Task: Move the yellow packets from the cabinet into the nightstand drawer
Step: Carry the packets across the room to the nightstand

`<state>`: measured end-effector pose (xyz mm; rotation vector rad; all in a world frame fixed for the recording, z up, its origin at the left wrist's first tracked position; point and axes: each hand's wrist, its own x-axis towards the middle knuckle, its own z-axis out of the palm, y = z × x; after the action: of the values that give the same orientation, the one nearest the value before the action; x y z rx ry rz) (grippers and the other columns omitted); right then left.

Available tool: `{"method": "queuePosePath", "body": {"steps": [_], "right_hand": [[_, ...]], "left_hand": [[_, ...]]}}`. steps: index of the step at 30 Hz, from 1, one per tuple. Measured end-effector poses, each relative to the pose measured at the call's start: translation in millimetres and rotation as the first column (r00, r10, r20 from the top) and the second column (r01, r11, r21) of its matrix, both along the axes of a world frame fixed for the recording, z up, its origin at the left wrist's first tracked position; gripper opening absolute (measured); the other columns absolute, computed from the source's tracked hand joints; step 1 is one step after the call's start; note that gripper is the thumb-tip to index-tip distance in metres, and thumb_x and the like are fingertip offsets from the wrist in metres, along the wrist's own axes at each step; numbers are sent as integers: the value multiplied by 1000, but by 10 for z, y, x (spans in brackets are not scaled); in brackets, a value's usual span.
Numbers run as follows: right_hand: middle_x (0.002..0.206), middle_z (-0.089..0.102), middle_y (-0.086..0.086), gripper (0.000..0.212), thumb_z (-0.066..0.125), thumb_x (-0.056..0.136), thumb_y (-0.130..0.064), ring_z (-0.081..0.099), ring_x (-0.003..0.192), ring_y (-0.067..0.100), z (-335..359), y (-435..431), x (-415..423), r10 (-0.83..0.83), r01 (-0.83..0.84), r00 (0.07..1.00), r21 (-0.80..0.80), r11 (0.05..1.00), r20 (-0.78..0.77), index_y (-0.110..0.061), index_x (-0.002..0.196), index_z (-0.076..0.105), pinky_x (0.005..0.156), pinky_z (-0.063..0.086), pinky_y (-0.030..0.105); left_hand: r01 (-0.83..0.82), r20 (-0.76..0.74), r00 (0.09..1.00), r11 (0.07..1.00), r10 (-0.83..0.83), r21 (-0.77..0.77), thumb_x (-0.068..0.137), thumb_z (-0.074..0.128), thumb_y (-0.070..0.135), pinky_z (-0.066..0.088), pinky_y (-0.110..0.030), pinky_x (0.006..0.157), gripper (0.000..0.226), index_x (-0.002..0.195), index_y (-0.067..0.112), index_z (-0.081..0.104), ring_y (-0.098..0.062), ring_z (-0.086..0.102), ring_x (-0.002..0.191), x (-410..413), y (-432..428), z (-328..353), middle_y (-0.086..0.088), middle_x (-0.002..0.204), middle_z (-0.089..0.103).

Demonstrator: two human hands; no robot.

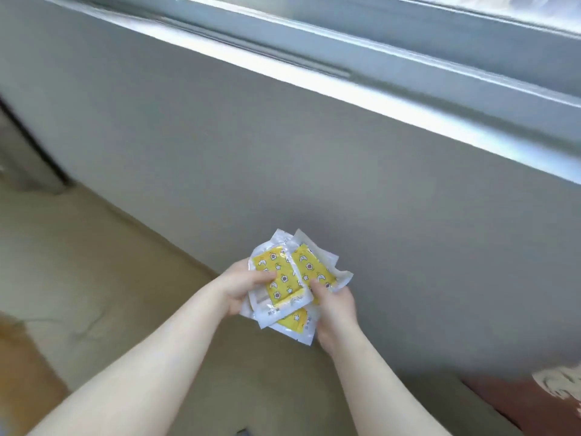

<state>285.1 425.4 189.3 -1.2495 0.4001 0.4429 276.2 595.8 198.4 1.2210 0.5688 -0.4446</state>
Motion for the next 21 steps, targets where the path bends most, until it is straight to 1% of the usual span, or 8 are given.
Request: {"method": "queuePosePath", "body": {"steps": [2, 4, 6, 10, 14, 17, 19, 21], "right_hand": [[109, 70, 11, 25, 56, 91, -4, 67, 99, 31, 57, 526, 158, 97, -98, 995, 19, 995, 10, -11, 115, 61, 93, 49, 53], [108, 70, 11, 25, 59, 90, -5, 67, 100, 31, 88, 1086, 272, 207, -207, 978, 38, 978, 10, -12, 113, 62, 94, 49, 54], [107, 71, 10, 23, 60, 89, -7, 67, 100, 31, 79, 1641, 363, 318, -318, 948, 40, 947, 8, -13, 111, 63, 94, 48, 54], [106, 71, 11, 21, 59, 89, -6, 67, 98, 30, 92, 2682, 472, 510, -510, 860, 26, 860, 6, -12, 109, 64, 93, 50, 52], [108, 70, 13, 21, 57, 90, -5, 67, 98, 31, 87, 3679, 698, 636, -635, 772, 42, 771, 4, -11, 109, 63, 91, 51, 51], [107, 70, 12, 21, 56, 92, -5, 67, 96, 29, 116, 4519, 1005, 709, -710, 704, 61, 702, 30, -10, 110, 63, 87, 53, 48], [101, 71, 10, 17, 54, 92, -6, 68, 89, 29, 200, 5092, 1259, 771, -772, 635, 57, 633, 38, -13, 105, 64, 86, 52, 51], [95, 72, 8, 15, 55, 92, -6, 68, 87, 29, 293, 5645, 1486, 820, -821, 571, 50, 569, 32, -17, 96, 65, 89, 50, 56]], "left_hand": [[-130, 12, 991, 991, 130, 3, 89, 58, 2, 43, -63, 94, 19, 105, 12, 62, -33, 68, 92, -31, 506, 89, -15, 100, 72], [-269, 34, 963, 963, 269, 4, 89, 58, 0, 48, -58, 90, 19, 104, 10, 62, -33, 67, 91, -103, 1019, 145, -17, 103, 70], [-401, 50, 915, 916, 401, 0, 88, 58, -2, 51, -53, 86, 19, 103, 9, 61, -33, 67, 90, -194, 1506, 176, -18, 104, 69], [-609, 53, 793, 793, 607, 18, 87, 59, -4, 52, -49, 82, 20, 103, 9, 62, -32, 65, 94, -361, 2364, 176, -18, 108, 67], [-748, 45, 663, 661, 747, 49, 86, 61, -4, 50, -52, 88, 22, 104, 7, 62, -36, 63, 104, -326, 3189, 130, -20, 112, 66], [-829, 70, 559, 556, 826, 66, 86, 61, -4, 52, -48, 83, 22, 105, 7, 61, -35, 63, 102, -113, 3871, 184, -18, 109, 67], [-873, 74, 487, 484, 870, 59, 85, 62, -3, 51, -51, 86, 27, 111, 6, 61, -36, 63, 103, 63, 4343, 233, -18, 109, 67], [-904, 68, 426, 423, 902, 56, 84, 64, -1, 49, -55, 90, 29, 113, 6, 61, -36, 63, 106, 210, 4789, 326, -17, 112, 67]]}}
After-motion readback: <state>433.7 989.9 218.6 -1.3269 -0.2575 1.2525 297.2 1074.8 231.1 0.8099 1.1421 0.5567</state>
